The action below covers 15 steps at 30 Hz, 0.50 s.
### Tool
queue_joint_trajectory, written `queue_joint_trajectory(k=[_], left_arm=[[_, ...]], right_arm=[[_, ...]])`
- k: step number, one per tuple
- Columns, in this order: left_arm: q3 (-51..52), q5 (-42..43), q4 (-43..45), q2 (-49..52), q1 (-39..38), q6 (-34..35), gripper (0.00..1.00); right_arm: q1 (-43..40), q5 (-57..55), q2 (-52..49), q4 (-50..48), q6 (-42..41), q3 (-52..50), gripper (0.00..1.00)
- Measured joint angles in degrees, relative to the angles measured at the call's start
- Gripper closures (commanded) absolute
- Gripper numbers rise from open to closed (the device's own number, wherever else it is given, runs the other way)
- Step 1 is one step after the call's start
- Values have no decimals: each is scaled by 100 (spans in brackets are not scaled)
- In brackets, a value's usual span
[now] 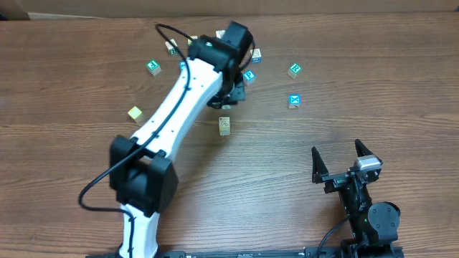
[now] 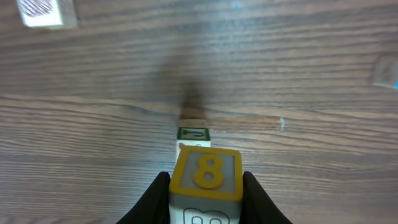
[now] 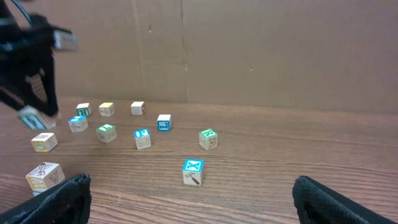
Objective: Form a tower
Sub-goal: 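Lift the 8 block and carry it over the centre stack, then lower the 8 block onto the top of the stack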
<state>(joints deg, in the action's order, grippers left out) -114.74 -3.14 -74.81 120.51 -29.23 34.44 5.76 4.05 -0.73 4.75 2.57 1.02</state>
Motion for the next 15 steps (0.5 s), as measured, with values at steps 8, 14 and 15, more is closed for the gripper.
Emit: queue_joint_trajectory(k=[8, 14, 15], left_arm=[[26, -42, -26, 468, -105, 127, 91], [26, -101, -350, 476, -107, 144, 96], [26, -118, -389, 476, -107, 144, 96]], right_arm=[[2, 0, 0, 2, 2, 0, 0], [2, -2, 0, 0, 2, 0, 0], [2, 0, 0, 2, 0, 0, 0]])
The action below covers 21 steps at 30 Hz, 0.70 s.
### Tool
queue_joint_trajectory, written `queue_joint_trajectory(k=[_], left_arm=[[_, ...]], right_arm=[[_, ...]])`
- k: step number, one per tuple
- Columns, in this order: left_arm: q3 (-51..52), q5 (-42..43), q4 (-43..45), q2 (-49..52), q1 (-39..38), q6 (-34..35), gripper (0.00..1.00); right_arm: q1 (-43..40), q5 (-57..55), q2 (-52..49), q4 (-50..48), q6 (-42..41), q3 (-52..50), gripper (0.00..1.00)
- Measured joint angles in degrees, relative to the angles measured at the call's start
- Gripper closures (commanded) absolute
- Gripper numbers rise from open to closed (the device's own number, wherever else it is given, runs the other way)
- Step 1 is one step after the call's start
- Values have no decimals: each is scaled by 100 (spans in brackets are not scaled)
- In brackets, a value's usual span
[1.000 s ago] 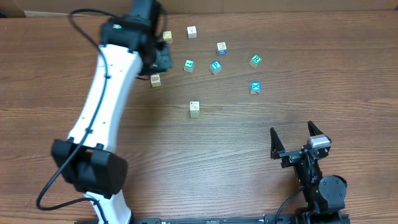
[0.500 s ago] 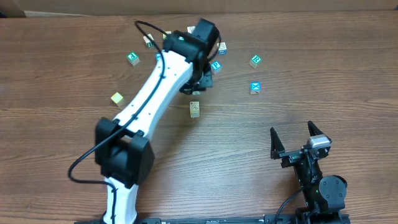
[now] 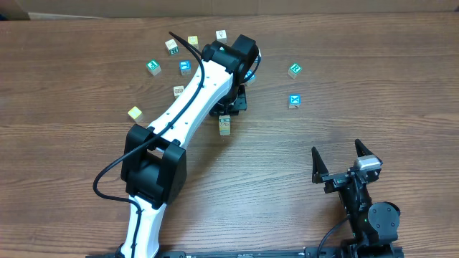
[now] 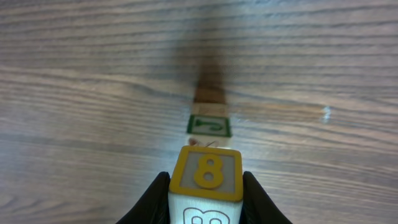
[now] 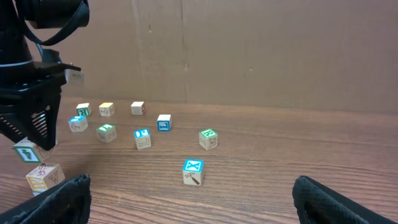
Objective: Form a tower
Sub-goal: 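Lower the 8 block onto the top of the stack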
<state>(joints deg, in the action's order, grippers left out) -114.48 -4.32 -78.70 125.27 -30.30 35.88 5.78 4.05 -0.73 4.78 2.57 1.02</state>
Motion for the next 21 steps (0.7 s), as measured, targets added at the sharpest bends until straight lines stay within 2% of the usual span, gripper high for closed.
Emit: queue_joint_trajectory(k=[21], left_arm=[[131, -352, -17, 0, -262, 153, 95]], right_arm=[[-2, 0, 0, -4, 2, 0, 0]])
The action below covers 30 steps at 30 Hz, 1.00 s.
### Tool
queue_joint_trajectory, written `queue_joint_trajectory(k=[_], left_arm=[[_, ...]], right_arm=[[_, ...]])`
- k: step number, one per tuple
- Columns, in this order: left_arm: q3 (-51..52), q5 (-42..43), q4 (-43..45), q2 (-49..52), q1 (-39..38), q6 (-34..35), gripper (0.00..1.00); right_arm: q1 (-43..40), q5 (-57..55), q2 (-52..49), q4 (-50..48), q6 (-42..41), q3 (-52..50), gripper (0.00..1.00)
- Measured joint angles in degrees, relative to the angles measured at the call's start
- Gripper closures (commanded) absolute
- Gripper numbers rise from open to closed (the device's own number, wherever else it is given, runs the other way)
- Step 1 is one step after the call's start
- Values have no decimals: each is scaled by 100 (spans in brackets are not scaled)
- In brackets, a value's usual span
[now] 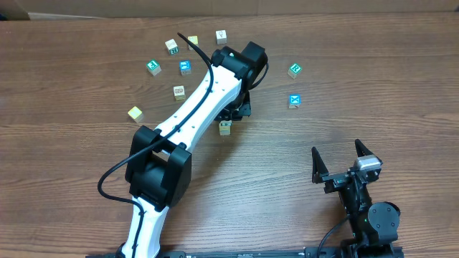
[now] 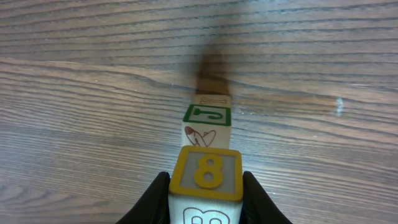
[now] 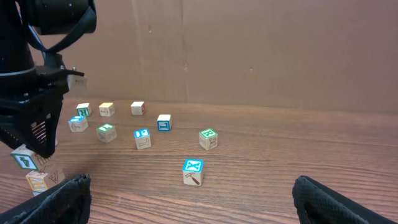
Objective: Form a tower
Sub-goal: 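Lower the 8 block onto the top of the stack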
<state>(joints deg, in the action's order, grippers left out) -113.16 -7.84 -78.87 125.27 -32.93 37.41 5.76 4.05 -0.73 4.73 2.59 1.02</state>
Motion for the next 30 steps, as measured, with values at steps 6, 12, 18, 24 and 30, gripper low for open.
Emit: queue_joint_trajectory(k=[6, 12, 18, 24, 30], left_arm=[[22, -175, 2, 0, 0, 15, 94], [33, -212, 46, 0, 0, 15, 95], [190, -232, 221, 0, -11, 15, 94], [380, -232, 376, 0, -11, 15, 94], [391, -232, 407, 0, -11, 11, 94]], right_arm=[[0, 2, 0, 4, 2, 0, 0], [2, 0, 0, 0, 0, 0, 0], [2, 0, 0, 4, 0, 0, 0], [0, 0, 0, 7, 0, 0, 0], [2, -2, 0, 4, 0, 0, 0]])
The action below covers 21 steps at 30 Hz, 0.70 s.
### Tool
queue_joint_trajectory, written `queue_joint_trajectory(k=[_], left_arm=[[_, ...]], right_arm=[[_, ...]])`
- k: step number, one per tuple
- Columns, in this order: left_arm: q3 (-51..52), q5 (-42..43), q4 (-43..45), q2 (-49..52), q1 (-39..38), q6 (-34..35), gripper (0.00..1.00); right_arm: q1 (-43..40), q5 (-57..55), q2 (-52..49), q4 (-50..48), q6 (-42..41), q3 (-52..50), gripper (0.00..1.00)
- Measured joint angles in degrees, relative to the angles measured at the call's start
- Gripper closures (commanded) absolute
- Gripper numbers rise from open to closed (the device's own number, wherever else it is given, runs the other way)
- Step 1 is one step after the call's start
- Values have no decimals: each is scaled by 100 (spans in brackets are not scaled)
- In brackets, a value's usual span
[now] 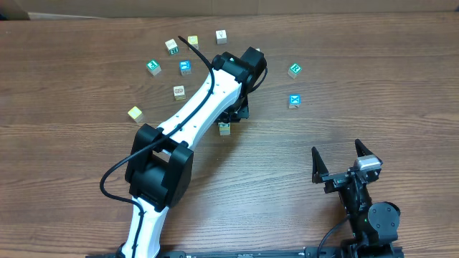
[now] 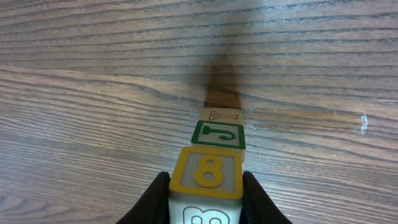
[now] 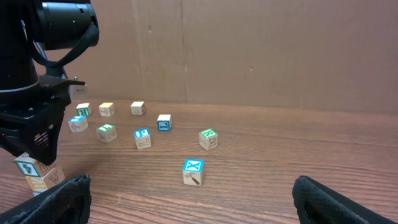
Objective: Form a tower
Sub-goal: 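Lower the 8 block onto the top of the stack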
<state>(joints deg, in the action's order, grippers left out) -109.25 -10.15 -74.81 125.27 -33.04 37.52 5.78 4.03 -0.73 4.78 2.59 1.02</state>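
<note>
My left gripper (image 2: 206, 188) is shut on a wooden block with a yellow 8 face (image 2: 206, 176). Directly beyond it a block with a green J face (image 2: 218, 134) stands on the table. In the right wrist view the held block (image 3: 27, 167) sits at the top of that base block (image 3: 45, 181), offset a little; whether they touch cannot be told. From overhead the left arm covers the held block, and only the base block (image 1: 225, 129) shows. My right gripper (image 1: 343, 159) is open and empty near the front right edge.
Loose blocks lie scattered across the far half of the table: a blue X block (image 1: 294, 101), a green one (image 1: 295, 69), a yellow one (image 1: 135, 113), and several around (image 1: 185, 67). A cardboard wall (image 3: 249, 50) closes the back.
The left gripper has come lower with the 8 block, which now sits closer over the green J block. The right arm has not moved.
The left gripper held the 8 block high and behind the base block among the loose blocks. Then it was nearer, over the base block. Then it was lower, and now the held block is at the base block's top.
</note>
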Motion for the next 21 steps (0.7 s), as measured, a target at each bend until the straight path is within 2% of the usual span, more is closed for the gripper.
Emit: queue_joint_trajectory(k=[21], left_arm=[[-20, 24, 7, 0, 2, -170, 96]], right_arm=[[0, 2, 0, 0, 0, 0, 0]])
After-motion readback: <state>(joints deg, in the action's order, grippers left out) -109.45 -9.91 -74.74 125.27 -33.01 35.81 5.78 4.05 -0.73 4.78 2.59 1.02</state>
